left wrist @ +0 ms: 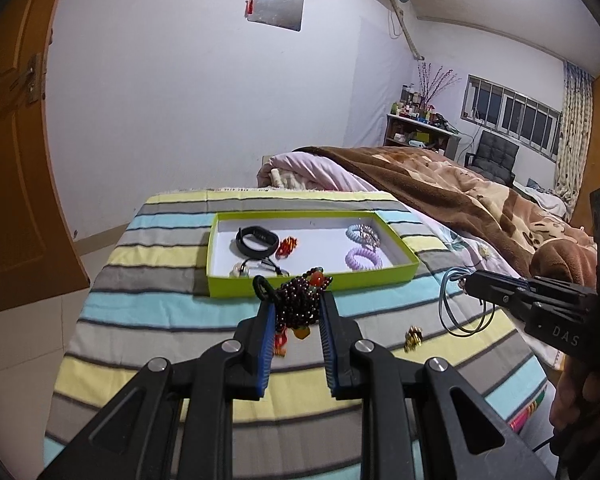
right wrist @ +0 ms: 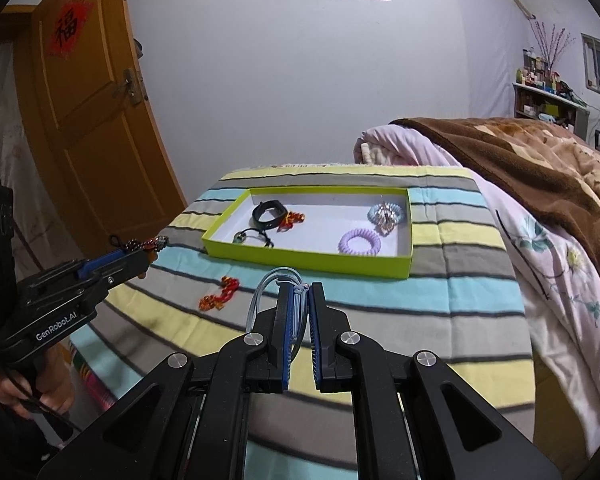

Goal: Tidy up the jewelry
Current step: 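Carry both items into the green box and open both tools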

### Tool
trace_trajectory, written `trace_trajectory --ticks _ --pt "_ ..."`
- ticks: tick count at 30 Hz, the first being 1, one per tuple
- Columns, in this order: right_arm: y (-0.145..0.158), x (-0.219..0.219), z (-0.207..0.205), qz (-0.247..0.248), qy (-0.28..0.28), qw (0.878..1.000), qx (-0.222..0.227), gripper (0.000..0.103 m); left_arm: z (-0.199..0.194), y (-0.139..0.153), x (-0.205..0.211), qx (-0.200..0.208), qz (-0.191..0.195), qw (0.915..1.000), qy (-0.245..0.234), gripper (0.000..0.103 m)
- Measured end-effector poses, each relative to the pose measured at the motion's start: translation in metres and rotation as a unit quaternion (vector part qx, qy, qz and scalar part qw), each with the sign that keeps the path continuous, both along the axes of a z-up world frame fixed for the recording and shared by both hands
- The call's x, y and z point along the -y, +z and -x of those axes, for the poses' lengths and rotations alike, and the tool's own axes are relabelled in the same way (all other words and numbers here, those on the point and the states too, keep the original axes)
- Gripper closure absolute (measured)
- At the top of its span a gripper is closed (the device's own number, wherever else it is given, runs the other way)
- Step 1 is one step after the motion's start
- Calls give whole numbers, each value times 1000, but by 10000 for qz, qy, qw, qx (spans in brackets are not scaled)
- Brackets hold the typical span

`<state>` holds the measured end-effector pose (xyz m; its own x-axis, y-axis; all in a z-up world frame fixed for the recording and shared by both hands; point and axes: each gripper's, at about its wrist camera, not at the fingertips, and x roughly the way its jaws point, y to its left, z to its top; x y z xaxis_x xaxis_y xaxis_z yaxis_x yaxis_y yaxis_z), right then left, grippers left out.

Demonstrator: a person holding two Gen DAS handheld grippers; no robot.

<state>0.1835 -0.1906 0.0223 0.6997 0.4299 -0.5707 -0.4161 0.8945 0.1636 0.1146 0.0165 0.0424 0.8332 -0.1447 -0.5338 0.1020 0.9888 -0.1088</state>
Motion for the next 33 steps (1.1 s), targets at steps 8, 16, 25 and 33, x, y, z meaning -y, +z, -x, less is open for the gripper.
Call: trace_trajectory --ticks 8,16,25,33 --pt "4 -6 -36 158 -10 9999 67 95 -41 4 1 87 -87 9999 -117 81" --pt "4 -9 -81 290 -78 9995 118 95 -86 -4 2 13 -195 9997 -158 81" --pt "-12 -17 -138 395 -64 9992 -49 95 -133 -22 10 -151 -216 9993 -277 81" --pt "-45 -19 -180 539 -134 9972 -492 95 -157 -45 23 -408 -353 9972 -514 81"
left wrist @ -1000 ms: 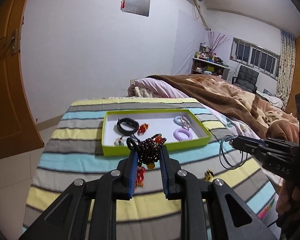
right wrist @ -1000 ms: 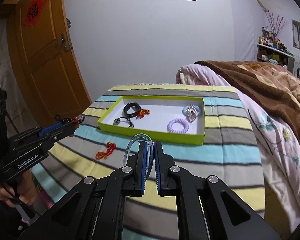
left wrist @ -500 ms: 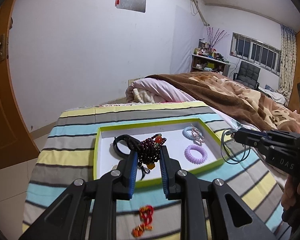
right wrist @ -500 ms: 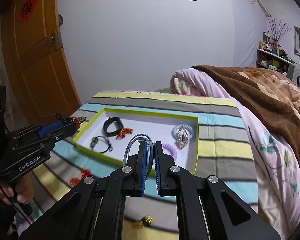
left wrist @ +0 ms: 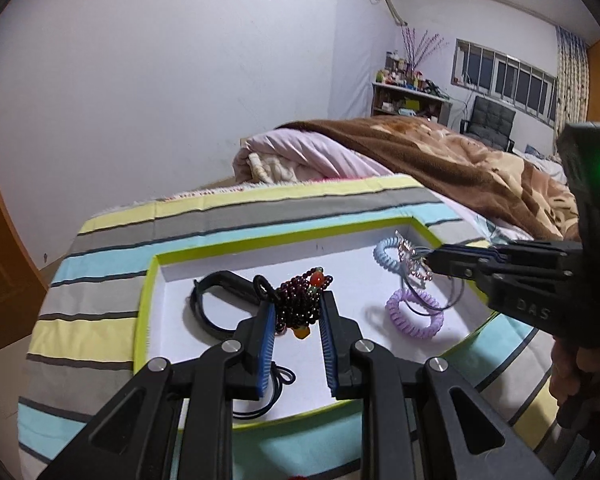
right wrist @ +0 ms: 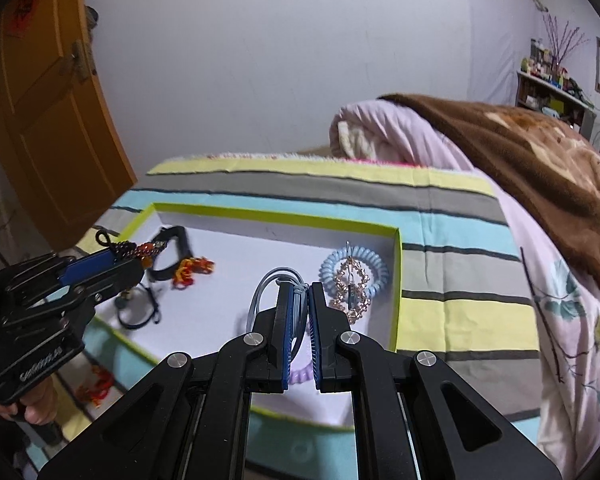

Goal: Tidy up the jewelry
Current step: 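Carry both items into the green box and open both tools, then withdraw both open tools from the green box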

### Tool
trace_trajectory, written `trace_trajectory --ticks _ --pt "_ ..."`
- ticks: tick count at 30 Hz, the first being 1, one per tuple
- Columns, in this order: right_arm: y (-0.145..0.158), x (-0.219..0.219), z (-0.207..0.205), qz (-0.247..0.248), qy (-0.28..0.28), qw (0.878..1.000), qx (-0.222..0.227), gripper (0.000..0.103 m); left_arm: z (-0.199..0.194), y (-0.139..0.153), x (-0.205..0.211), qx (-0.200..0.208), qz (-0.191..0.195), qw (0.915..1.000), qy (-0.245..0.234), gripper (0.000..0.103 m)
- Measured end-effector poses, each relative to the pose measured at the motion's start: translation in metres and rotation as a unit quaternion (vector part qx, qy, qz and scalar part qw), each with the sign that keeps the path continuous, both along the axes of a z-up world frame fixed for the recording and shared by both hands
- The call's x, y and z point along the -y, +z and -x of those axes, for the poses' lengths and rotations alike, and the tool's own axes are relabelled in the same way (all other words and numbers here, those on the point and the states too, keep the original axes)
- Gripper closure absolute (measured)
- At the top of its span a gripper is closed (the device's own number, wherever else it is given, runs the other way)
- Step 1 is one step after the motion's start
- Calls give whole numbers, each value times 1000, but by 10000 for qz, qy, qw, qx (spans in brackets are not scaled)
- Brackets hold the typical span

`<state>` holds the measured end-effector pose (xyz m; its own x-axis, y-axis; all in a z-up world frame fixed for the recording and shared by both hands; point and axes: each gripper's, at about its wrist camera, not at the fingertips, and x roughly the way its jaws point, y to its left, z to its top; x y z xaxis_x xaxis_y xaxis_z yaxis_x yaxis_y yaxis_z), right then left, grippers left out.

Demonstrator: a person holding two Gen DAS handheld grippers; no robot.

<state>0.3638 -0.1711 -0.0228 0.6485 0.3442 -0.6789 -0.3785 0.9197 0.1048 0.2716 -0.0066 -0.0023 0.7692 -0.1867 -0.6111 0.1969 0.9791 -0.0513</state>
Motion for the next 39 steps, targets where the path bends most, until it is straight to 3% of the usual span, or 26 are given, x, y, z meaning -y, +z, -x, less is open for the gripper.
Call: trace_trajectory --ticks 8,21,23,28,39 --pt "-16 -9 -26 113 6 9997 -214 95 -11 -13 3 -225 -41 9996 -135 81" --pt "-32 -11 -34 279 -58 9983 -512 95 -23 -28 3 -658 -39 9978 -102 80" --pt "-32 -10 -34 262 -78 9983 -511 92 -24 -29 3 -703 -43 9975 -82 80" --pt "-30 -8 -31 208 -78 9986 -488 73 -24 -31 1 -770 -40 9970 -69 79" --pt "-10 -7 4 139 3 9995 -293 73 -3 -13 -6 -605 47 9982 24 75"
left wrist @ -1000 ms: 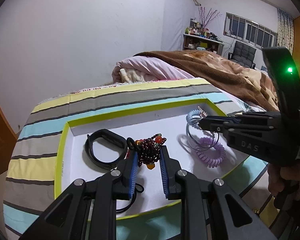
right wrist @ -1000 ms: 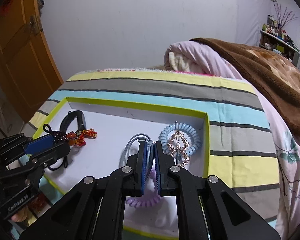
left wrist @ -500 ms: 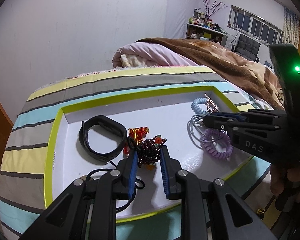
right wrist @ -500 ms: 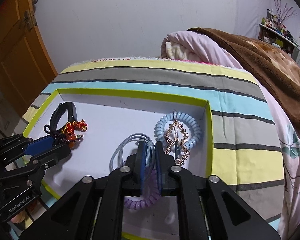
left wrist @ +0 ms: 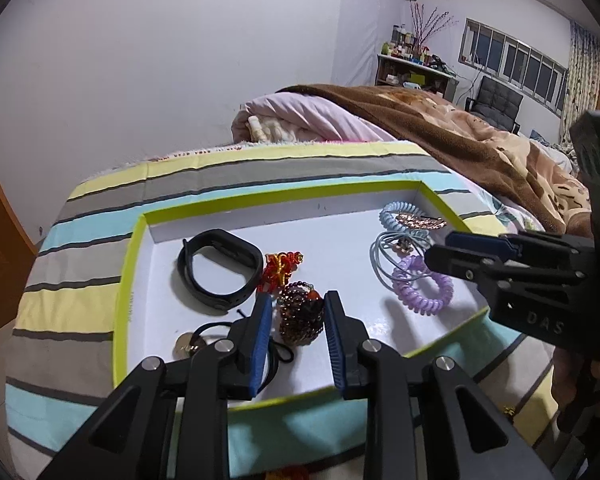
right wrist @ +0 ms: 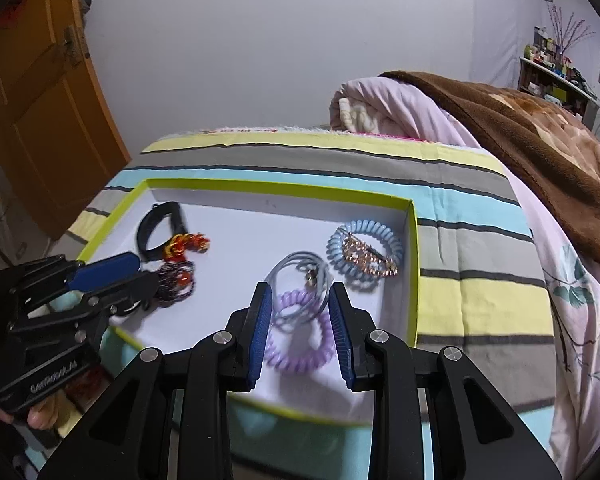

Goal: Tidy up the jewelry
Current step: 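Withdraw both open tools from the green box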

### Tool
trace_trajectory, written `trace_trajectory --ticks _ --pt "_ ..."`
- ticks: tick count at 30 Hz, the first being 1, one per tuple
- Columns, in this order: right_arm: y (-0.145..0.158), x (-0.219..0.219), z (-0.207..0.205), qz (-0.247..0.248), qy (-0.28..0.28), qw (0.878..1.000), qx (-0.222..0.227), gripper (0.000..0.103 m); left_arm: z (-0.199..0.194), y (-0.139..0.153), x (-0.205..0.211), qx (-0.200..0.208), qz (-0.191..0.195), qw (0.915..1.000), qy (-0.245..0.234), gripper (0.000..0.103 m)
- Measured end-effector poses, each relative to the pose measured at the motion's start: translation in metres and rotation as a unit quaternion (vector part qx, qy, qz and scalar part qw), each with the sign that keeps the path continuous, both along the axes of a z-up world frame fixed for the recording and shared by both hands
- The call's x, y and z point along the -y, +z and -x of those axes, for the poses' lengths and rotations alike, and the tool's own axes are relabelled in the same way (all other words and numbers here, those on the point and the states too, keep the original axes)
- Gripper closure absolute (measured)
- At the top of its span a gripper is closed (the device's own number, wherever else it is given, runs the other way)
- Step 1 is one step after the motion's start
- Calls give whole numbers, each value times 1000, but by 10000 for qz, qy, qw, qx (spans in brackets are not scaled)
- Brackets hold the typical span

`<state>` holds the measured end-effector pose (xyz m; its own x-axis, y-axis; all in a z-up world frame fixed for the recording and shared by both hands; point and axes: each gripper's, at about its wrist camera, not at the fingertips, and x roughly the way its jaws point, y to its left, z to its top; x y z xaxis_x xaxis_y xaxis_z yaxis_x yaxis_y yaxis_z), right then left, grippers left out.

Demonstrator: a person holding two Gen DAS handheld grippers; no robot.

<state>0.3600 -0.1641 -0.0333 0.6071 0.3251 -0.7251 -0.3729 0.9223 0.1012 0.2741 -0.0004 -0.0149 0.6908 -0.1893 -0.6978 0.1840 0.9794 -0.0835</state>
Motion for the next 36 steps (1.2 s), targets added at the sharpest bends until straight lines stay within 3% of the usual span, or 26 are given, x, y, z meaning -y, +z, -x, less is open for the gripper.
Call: trace_trajectory --ticks 13,22,36 --pt "29 13 85 -199 88 9991 362 73 75 28 -19 329 175 9987 345 75" --pt "37 21 147 -350 163 9979 517 73 131 32 -29 477 262 9971 541 75" --pt "20 33 189 -477 59 9978 455 73 178 21 -35 547 291 9955 719 75"
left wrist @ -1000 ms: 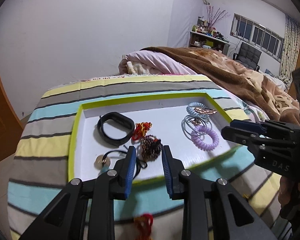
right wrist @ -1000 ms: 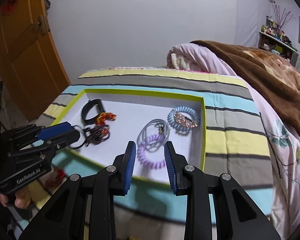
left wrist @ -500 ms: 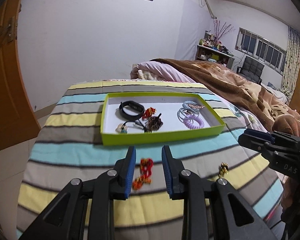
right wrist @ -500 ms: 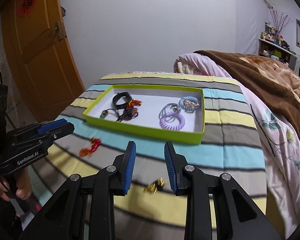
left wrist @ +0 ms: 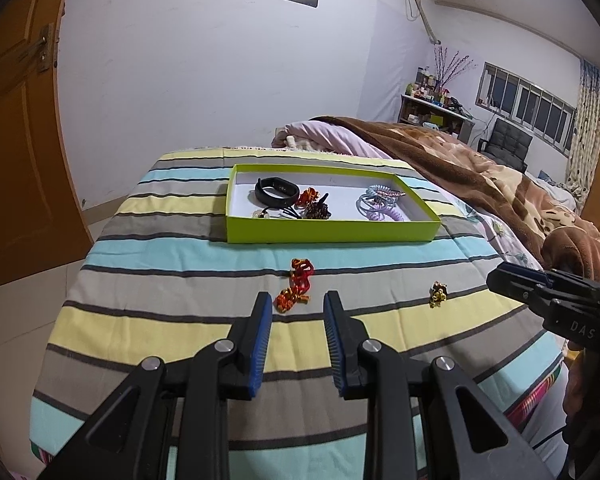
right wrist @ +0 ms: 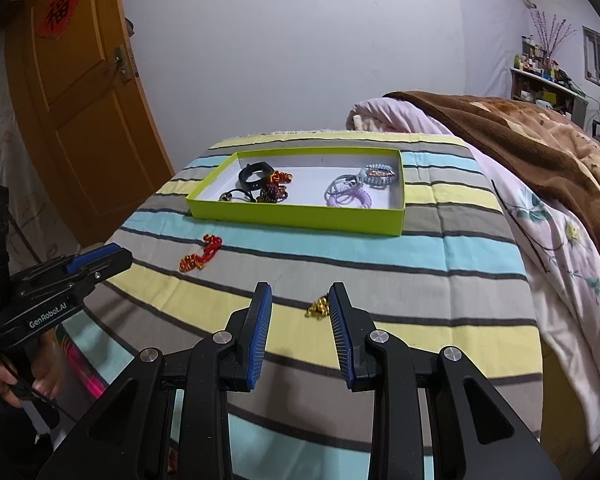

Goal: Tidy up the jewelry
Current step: 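Withdraw both open tools from the green box, then grasp the gold flower clip with the right tool while the left grasps the red knotted cord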

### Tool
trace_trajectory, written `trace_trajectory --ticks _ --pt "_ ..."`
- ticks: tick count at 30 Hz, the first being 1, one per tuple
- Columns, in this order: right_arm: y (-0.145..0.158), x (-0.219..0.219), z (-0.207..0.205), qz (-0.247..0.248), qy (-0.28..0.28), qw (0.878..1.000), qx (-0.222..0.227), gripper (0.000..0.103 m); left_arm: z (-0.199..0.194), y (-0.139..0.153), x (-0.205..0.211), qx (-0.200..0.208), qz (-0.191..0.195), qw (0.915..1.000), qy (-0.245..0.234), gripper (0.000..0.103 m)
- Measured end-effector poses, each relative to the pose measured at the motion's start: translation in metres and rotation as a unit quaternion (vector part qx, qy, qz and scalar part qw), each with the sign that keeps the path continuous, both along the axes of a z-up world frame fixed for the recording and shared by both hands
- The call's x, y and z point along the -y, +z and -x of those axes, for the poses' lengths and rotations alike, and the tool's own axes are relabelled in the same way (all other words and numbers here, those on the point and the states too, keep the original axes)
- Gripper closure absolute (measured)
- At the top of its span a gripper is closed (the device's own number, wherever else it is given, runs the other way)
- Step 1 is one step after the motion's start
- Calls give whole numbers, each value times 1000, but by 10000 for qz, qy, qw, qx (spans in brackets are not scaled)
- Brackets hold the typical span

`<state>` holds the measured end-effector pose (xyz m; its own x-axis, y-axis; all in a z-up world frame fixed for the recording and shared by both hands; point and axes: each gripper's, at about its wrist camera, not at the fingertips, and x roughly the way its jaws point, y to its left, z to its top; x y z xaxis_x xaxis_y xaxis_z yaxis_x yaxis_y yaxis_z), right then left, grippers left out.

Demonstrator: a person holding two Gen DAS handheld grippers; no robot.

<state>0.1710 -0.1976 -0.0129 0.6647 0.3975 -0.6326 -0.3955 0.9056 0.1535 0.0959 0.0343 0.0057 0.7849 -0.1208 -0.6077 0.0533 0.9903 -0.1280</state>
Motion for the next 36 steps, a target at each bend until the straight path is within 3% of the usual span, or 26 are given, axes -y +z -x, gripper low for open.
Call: trace_trajectory --ticks 8,33,36 --pt "-5 5 18 65 -88 9999 119 73 13 2 1 156 -29 9999 6 75" --pt "-49 -12 -35 121 -287 9979 -560 72 -61 -40 8 -519 -155 9981 -287 75" --pt "-50 -15 -40 219 -334 9972 -636 72 -69 -45 7 -725 -12 9968 -330 75"
